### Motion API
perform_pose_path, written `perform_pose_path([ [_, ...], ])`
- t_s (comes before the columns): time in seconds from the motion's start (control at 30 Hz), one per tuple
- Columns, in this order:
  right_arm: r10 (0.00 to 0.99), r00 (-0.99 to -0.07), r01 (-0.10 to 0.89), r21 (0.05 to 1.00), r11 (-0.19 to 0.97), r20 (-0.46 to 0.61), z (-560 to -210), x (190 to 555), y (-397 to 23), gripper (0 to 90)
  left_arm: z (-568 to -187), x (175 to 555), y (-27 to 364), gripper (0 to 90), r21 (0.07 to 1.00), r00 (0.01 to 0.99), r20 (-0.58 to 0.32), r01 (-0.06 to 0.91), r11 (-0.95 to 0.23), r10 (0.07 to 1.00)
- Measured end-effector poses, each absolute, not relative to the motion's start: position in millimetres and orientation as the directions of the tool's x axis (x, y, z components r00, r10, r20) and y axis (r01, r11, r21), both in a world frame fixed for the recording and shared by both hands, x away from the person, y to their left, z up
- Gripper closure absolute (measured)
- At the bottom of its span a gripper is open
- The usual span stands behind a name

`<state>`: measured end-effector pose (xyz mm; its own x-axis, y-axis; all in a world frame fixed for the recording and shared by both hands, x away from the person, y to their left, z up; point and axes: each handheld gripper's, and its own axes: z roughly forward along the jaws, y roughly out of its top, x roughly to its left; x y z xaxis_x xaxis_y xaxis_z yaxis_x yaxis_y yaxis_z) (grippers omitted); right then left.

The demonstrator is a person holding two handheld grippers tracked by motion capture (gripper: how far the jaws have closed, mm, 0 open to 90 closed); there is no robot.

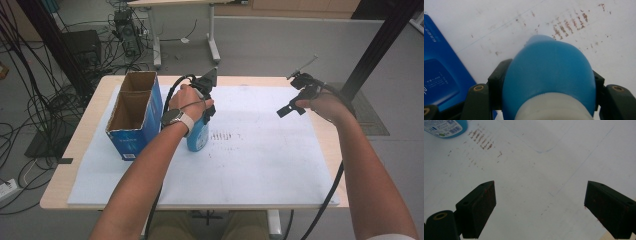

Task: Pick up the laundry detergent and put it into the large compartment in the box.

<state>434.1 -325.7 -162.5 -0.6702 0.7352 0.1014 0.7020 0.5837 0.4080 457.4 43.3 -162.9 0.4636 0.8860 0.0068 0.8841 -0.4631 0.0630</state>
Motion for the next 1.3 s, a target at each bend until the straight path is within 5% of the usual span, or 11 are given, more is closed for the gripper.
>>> perform_pose_path([
  [1.3,0.737,-0.669,0.702,0.41,0.583,0.097,-160.8,433.4,-326.4,10.6,-163.1,455.4,43.6,37.8,0.069,0.458,0.008,0.887,-0.457,0.889],
])
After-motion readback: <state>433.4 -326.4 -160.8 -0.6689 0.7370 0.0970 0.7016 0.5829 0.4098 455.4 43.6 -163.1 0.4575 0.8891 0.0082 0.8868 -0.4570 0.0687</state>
